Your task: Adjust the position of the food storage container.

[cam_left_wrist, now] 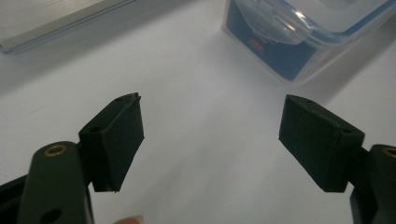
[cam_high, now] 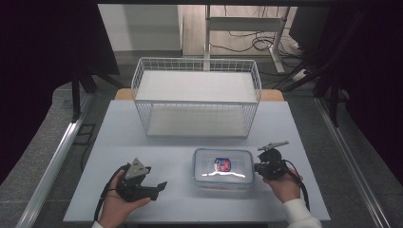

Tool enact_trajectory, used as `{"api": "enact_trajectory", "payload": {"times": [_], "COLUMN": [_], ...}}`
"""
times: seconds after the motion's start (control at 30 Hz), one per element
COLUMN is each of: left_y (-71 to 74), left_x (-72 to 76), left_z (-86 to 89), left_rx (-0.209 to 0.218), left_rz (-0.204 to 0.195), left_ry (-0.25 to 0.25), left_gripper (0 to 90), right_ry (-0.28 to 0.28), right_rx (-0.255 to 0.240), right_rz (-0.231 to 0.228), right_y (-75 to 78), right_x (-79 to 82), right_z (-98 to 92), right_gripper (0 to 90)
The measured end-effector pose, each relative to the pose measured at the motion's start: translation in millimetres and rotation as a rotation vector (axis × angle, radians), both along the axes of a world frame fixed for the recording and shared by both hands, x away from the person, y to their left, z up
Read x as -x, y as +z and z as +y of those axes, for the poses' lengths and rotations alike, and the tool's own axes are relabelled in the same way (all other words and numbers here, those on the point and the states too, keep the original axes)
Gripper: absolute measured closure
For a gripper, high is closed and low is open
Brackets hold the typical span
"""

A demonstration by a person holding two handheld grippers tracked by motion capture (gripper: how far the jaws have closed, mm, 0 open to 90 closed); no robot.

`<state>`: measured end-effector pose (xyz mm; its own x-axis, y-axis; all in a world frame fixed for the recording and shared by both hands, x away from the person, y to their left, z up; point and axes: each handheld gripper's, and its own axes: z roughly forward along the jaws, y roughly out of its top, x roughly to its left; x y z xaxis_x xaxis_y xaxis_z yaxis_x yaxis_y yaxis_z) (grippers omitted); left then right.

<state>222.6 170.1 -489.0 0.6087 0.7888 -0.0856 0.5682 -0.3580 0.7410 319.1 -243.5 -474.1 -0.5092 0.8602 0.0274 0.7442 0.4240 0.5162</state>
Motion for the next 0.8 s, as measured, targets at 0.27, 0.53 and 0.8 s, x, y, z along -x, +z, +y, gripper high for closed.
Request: {"api": "enact_trajectory", "payload": {"times": [0.27,0.53,0.8], "left_y": [0.9,1.2,1.8], "left_x": [0.0,-0.5,-0.4], "left_z": [-0.1,2.0,1.4], "left_rx": [-0.003,0.001,-0.001], "left_rz": [-0.011,-0.018,-0.028], "left_ry": [0.000,0.011,0.009], "left_gripper": [21.7,21.8,21.9], "right_ry": [0.061,0.114,0.149], "right_rx": [0.004,0.004,0.012], "right_rz": [-0.007,-0.009,-0.029], "right_y": [-2.0,-5.0,-7.6], "right_x": [-6.3,-10.5,-8.1], "right_z": [31.1,56.6,69.8], "right_gripper": [89.0,89.0,89.0]}}
